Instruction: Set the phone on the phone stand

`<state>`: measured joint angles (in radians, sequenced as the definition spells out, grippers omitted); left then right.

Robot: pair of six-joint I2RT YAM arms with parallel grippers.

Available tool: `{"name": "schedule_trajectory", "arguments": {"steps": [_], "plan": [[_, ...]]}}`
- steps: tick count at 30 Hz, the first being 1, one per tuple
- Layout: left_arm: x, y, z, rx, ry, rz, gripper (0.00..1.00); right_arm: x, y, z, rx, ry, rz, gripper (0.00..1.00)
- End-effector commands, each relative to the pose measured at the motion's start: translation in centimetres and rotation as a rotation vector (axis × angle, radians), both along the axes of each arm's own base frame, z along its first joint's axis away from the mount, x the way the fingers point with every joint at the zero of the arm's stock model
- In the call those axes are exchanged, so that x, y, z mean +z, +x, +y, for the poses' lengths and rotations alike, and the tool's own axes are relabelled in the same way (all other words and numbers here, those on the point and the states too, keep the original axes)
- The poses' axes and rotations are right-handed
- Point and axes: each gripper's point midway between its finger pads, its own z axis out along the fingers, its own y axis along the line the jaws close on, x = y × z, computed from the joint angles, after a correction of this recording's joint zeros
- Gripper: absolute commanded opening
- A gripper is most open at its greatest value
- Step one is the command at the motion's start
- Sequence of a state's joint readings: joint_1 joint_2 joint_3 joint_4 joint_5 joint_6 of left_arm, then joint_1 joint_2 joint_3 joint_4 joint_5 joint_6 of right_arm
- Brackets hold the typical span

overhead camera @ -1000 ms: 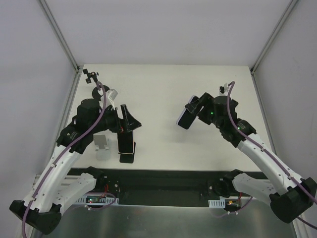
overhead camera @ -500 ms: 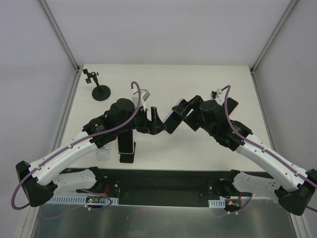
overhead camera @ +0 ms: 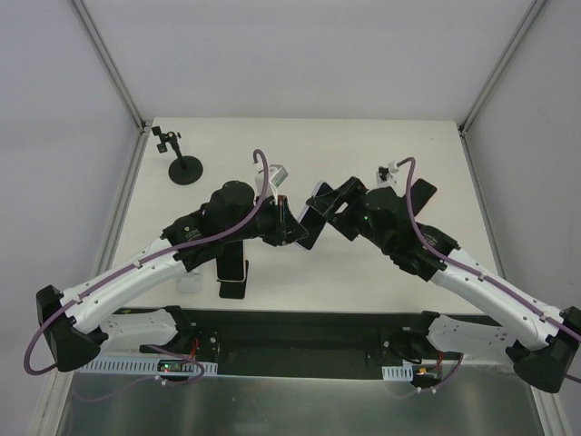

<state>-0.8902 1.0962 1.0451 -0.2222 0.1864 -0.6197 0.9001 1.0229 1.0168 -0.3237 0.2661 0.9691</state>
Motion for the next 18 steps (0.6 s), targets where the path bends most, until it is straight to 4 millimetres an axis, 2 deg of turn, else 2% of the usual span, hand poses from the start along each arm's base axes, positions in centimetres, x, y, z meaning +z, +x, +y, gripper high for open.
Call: {"name": "schedule_trajectory", "arguments": {"steps": [1,2,3,4,5,6,8,9,10,13,14,15,18], "plan": [[3.4,-1.5,0.4,-0.031,-0.128,-0.021,0.0,9.1,-4.1,4.8,0.396,0.233,-0.345,0.44],[3.0,-2.0,1.0,-0.03,-0.128,-0.024,0.0,9.3,-4.7,5.0,0.449,0.213,-0.402,0.75],[4.4,-2.9,2.2,-0.03,-0.168,-0.065,0.0,9.2,-5.3,5.1,0.499,0.187,-0.448,0.85],[4.6,-3.1,2.8,-0.019,-0.182,-0.081,0.0,9.1,-6.9,5.5,0.604,0.173,-0.488,0.91],[3.9,-3.7,3.5,-0.021,-0.181,-0.087,0.0,9.2,-7.7,5.4,0.664,0.145,-0.53,0.99],[5.2,-4.6,4.8,-0.02,-0.225,-0.13,0.0,8.6,-8.2,5.1,0.727,0.064,-0.61,0.99],[5.0,-5.9,5.6,-0.056,-0.241,-0.152,0.0,7.2,-9.4,4.4,0.829,0.0,-0.608,0.97],[5.8,-6.9,6.3,-0.08,-0.271,-0.184,0.0,7.3,-9.8,4.0,0.866,-0.021,-0.652,0.97],[5.7,-7.5,6.4,-0.113,-0.275,-0.197,0.0,7.3,-10.9,3.9,0.943,-0.002,-0.672,0.97],[6.5,-10.5,6.9,-0.253,-0.319,-0.227,0.0,9.4,-13.9,3.4,1.101,0.052,-0.801,0.99],[6.7,-11.7,7.0,-0.314,-0.331,-0.226,0.0,9.5,-14.3,3.1,1.131,0.044,-0.8,0.99],[7.1,-12.3,7.3,-0.337,-0.346,-0.242,0.0,10.7,-14.7,2.9,1.143,0.043,-0.84,0.97],[7.5,-13.2,7.8,-0.364,-0.364,-0.27,0.0,12.6,-15.8,2.6,1.2,0.073,-0.901,0.85]]}}
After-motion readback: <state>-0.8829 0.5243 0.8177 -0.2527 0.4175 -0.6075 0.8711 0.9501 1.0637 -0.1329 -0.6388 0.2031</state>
